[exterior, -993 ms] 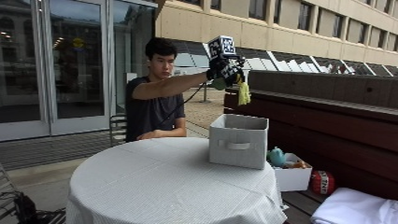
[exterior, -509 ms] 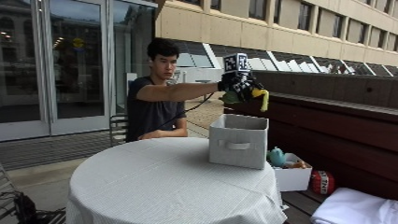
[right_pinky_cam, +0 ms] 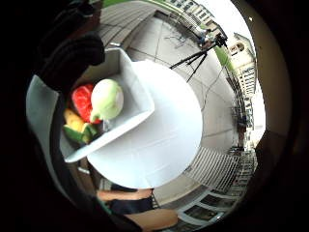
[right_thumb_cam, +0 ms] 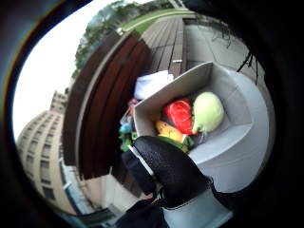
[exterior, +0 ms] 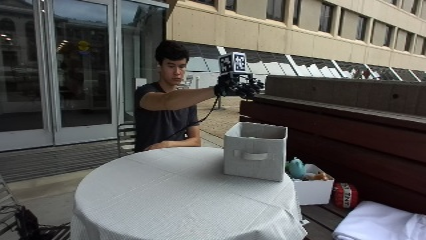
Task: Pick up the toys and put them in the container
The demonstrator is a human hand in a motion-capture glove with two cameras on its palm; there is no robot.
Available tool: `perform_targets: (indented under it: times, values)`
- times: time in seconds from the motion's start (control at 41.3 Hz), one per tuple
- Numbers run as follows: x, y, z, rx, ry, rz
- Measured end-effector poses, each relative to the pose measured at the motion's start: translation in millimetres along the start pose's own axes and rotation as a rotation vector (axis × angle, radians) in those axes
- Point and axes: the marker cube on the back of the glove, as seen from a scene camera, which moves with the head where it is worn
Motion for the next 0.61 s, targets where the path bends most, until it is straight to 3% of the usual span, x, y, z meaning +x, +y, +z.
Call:
perform_targets:
  times: [0.605]
  values:
    - [208,144,-23,0.017,0.12,0.262]
